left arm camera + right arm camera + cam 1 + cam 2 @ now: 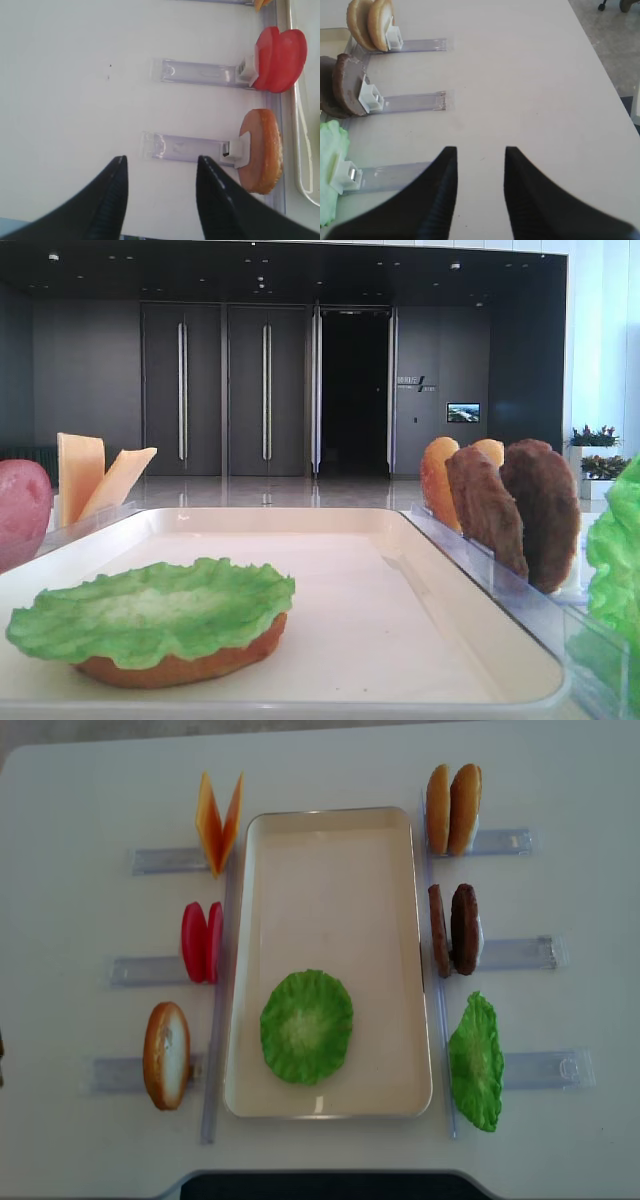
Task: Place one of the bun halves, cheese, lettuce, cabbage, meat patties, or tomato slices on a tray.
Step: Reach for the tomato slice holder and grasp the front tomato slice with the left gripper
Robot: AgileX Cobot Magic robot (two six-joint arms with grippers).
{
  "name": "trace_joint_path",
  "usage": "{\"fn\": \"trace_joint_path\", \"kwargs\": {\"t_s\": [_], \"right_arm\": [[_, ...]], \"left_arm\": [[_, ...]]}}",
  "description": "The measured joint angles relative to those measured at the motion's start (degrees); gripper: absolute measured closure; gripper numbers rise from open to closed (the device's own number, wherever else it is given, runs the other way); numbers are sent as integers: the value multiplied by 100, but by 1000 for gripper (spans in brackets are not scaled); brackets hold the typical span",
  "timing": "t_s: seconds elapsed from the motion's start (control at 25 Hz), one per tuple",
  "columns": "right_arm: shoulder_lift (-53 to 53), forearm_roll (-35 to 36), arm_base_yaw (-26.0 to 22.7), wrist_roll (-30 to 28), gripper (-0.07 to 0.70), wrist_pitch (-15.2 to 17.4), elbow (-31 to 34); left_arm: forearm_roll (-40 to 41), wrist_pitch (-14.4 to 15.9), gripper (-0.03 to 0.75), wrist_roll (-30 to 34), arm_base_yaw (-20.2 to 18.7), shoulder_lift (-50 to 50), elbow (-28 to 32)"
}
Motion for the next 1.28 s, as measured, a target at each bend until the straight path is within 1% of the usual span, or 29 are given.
{"fn": "trace_joint_path", "kwargs": {"t_s": [0.12,0.32,0.56,0.72,1.0,1.12,1.28], "right_arm": [[0,0,0,5,377,0,0],[0,0,0,5,377,0,0],[0,0,0,5,377,0,0],[0,0,0,5,377,0,0],[0,0,0,5,377,0,0],[0,0,0,5,377,0,0],[0,0,0,5,378,0,0]], "left_arm": [[-5,-107,370,0,0,859,-378],[-133,-128,370,0,0,2264,-1115],[-258,-202,370,0,0,3618,-1944],[-282,-234,370,0,0,4375,-2367],[-395,-279,370,0,0,5219,-2801],[-403,-301,370,0,0,5391,-2933],[-409,-375,370,0,0,5479,-2962]]}}
